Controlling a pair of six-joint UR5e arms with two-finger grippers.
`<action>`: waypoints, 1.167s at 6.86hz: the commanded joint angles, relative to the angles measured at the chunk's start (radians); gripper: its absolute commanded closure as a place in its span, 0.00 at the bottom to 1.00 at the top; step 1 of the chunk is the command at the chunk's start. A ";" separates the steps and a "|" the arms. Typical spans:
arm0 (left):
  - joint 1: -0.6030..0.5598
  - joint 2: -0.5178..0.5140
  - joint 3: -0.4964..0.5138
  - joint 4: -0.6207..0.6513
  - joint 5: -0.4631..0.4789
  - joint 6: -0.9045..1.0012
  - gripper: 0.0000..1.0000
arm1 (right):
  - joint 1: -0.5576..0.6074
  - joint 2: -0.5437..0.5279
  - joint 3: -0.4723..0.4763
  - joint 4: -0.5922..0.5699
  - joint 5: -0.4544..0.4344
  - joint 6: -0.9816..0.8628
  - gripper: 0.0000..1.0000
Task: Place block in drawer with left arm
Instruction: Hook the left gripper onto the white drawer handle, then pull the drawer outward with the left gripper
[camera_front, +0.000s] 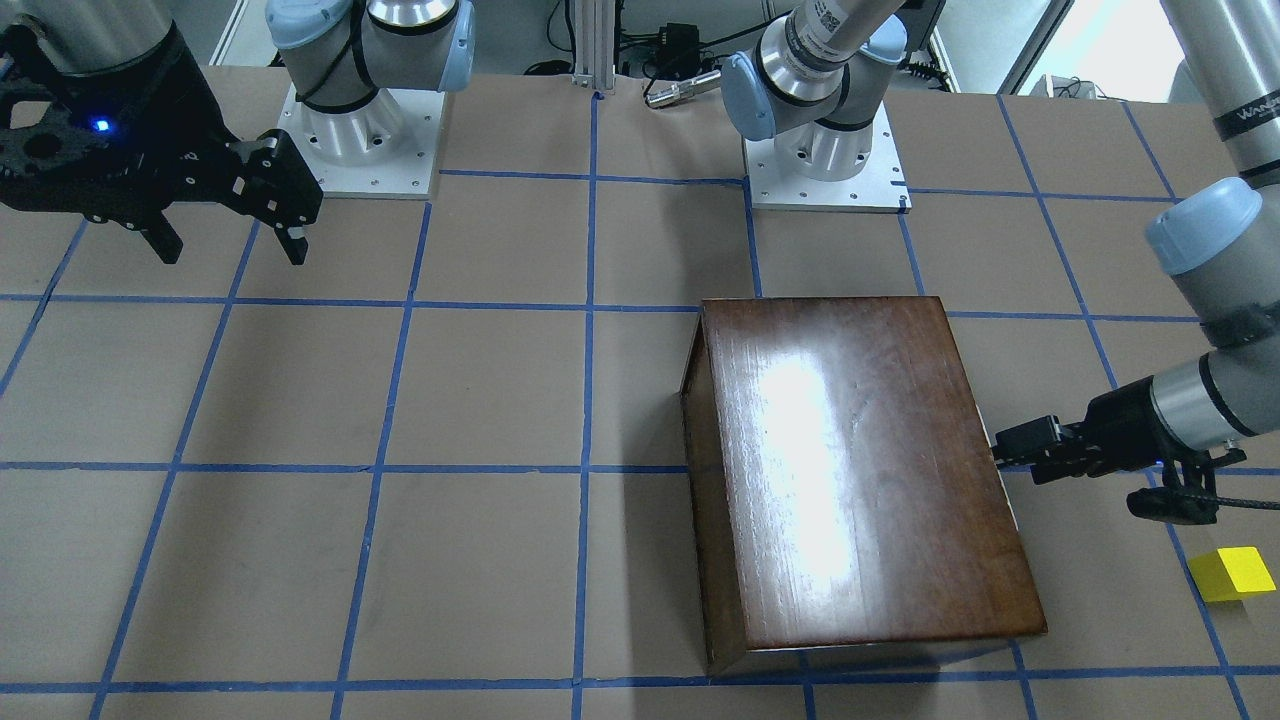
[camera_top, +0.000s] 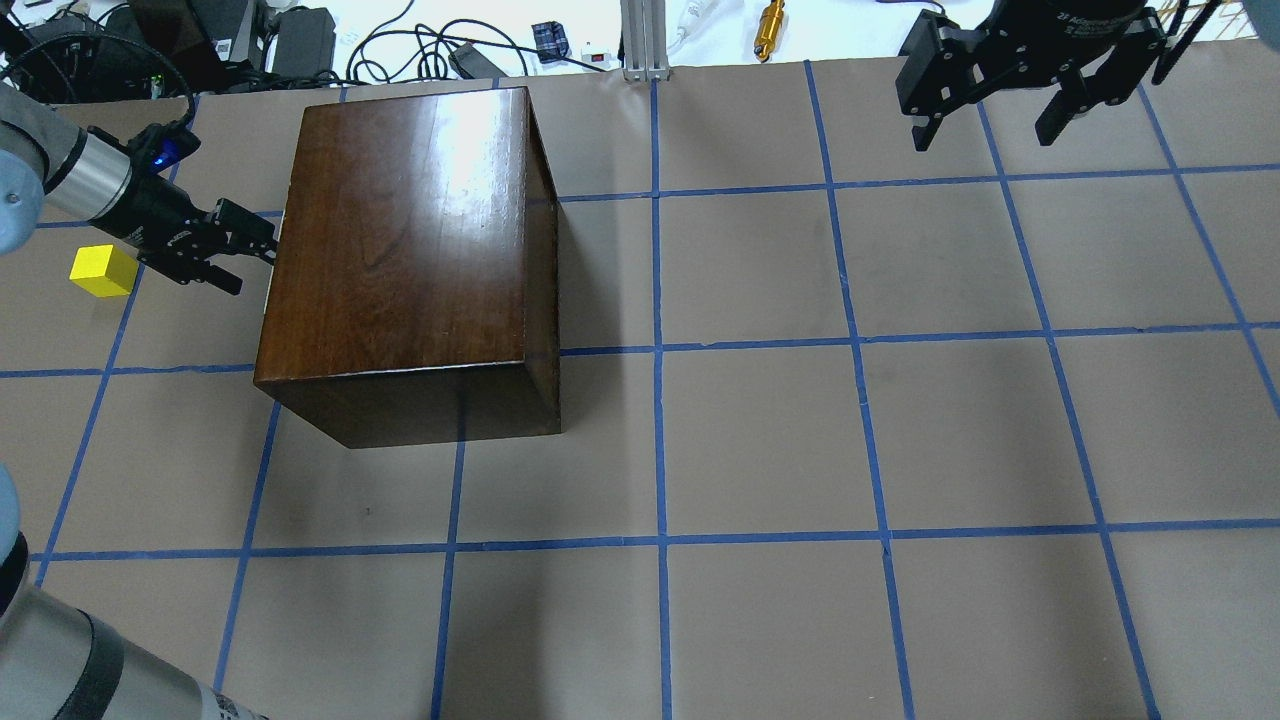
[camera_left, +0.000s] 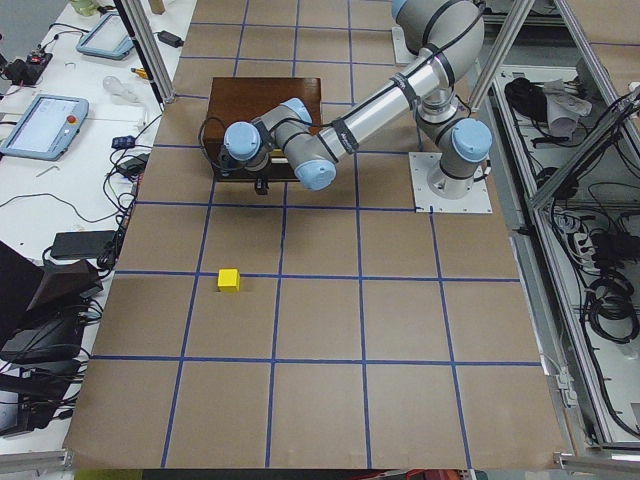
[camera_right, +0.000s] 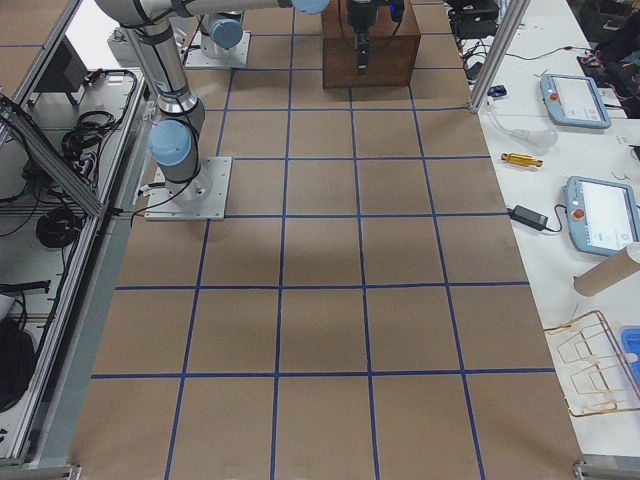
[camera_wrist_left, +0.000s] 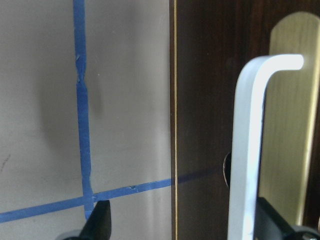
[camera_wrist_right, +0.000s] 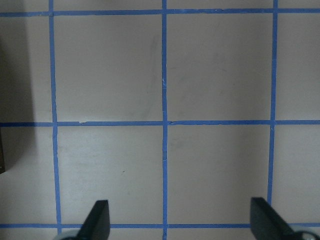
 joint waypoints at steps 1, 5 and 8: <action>0.002 0.002 0.003 0.024 0.050 0.003 0.00 | 0.000 0.001 0.000 0.000 0.001 0.000 0.00; 0.054 0.007 0.010 0.026 0.091 0.012 0.00 | -0.001 -0.001 0.000 0.000 0.000 0.000 0.00; 0.094 0.007 0.010 0.026 0.093 0.016 0.00 | 0.000 0.001 0.000 0.000 0.000 0.000 0.00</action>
